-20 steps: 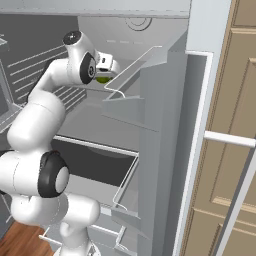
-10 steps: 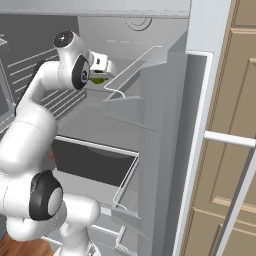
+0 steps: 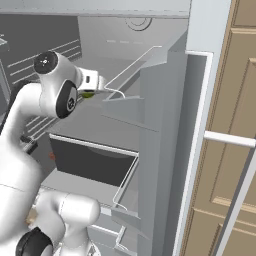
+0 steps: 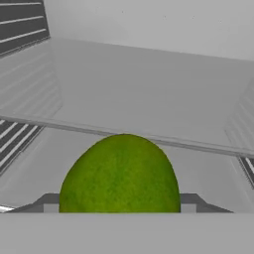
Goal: Grab the lemon and lime from the fridge, place them in the blender, close the lid, and turn on the blender to create a marinade.
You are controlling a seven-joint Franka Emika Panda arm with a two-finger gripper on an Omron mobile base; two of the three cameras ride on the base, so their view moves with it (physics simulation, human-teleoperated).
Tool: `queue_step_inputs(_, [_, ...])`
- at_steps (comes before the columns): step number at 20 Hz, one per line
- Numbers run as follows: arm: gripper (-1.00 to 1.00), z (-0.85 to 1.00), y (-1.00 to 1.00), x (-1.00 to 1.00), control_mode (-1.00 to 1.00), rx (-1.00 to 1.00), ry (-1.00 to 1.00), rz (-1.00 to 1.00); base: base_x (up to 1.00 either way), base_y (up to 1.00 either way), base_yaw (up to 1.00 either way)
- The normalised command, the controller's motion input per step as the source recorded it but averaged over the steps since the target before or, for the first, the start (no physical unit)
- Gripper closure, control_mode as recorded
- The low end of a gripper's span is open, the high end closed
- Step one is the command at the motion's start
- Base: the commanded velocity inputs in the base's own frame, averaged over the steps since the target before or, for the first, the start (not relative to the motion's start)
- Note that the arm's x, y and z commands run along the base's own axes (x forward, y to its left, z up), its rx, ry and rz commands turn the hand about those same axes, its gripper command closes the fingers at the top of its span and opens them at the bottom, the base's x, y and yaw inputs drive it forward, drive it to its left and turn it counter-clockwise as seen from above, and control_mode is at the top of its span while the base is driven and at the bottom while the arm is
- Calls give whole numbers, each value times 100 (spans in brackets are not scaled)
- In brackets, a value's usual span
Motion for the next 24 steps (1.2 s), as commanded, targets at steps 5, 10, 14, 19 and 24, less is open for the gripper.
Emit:
queue_step_inputs(5, [100,0,0,-100,-100,0,1,0,0,0,0])
queue_step_inputs(10, [100,-49,0,-77,-100,0,13,0,0,0,0])
queue_step_inputs(14, [100,-63,0,-51,-100,0,20,0,0,0,0])
queue_step_inputs(19, [100,-68,0,-5,-100,0,39,0,0,0,0])
queue_step_inputs(24, [100,-12,0,-5,100,0,7,0,-70,0,0])
